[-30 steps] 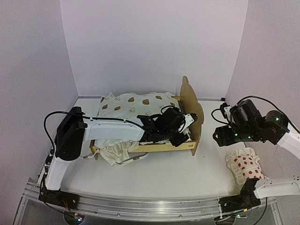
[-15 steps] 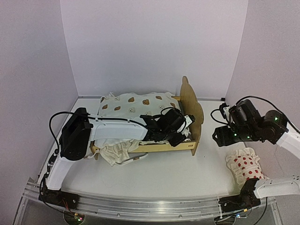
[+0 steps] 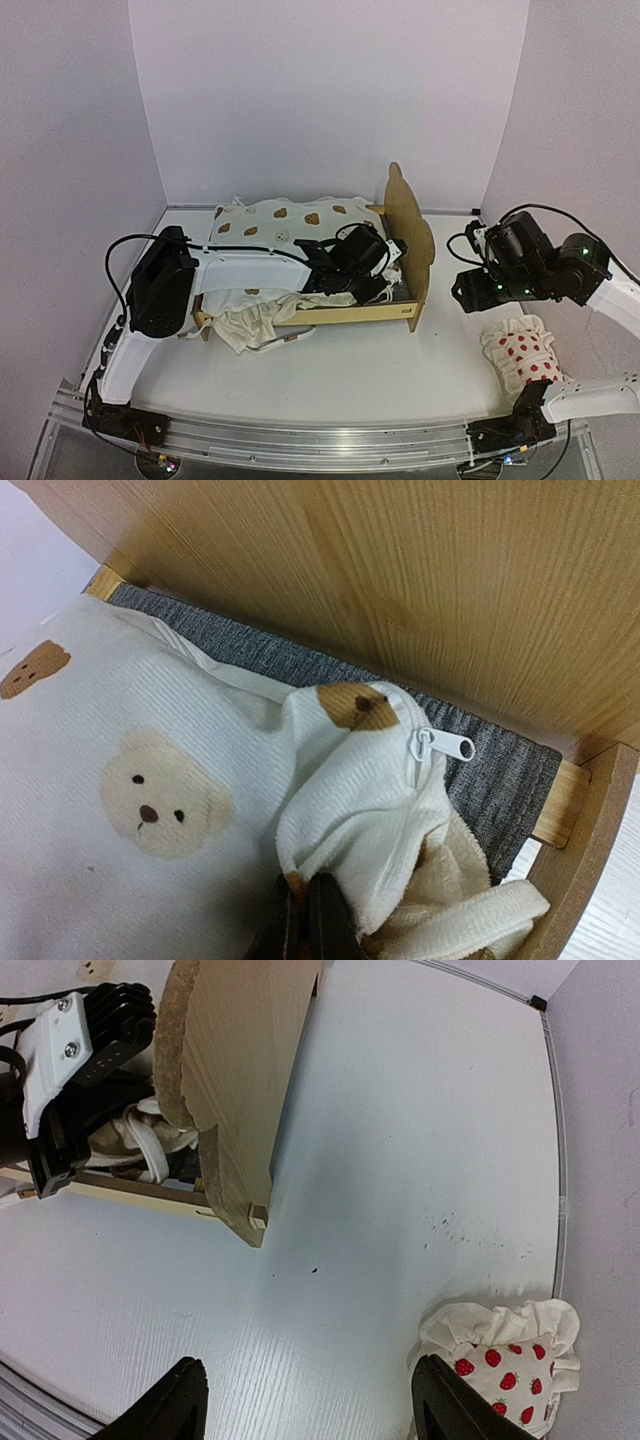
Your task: Set up the pet bed
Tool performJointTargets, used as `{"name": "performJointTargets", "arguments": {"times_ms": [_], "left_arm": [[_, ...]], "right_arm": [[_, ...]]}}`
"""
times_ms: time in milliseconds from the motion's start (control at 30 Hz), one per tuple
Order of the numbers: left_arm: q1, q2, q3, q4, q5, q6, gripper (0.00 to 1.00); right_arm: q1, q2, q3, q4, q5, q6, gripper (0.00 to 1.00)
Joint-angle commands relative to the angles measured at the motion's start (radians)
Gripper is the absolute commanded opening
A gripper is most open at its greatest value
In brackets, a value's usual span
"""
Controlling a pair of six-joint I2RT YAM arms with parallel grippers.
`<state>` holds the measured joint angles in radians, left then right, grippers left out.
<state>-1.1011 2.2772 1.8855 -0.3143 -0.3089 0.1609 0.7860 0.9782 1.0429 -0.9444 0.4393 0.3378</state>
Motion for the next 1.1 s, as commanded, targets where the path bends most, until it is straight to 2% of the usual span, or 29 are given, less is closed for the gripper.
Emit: {"name": "performJointTargets", "arguments": {"times_ms": [0,100,367,700,933,1067], "left_arm": [[0.007,-0.121,-0.013,0.046,0.017,-0.027,0.0],[0.007,-0.183,-0.035,0.077,-0.012,-0.038,0.0],[0.009,-0.314,-0.086,0.11,-0.081,-0.047,0.0],[0.035,-0.467,-0.208,0.188,-0.154,-0.052,0.0],[0.058,-0.56,-0.271,0.221,-0.167,-0.058,0.0],[0.072,-0.591,-0.29,0.222,-0.163,-0.062,0.0]], "right_arm": [[0.002,0.016,0.096,0.006,-0.031,-0.03,0.71],[0.002,0.037,0.177,0.013,-0.07,-0.043,0.7],[0.002,0.175,0.318,0.105,-0.343,-0.091,0.64],[0.003,0.357,0.332,0.24,-0.528,-0.117,0.46],[0.003,0.464,0.279,0.442,-0.547,-0.168,0.36],[0.002,0.542,0.281,0.529,-0.514,-0.219,0.35]]}}
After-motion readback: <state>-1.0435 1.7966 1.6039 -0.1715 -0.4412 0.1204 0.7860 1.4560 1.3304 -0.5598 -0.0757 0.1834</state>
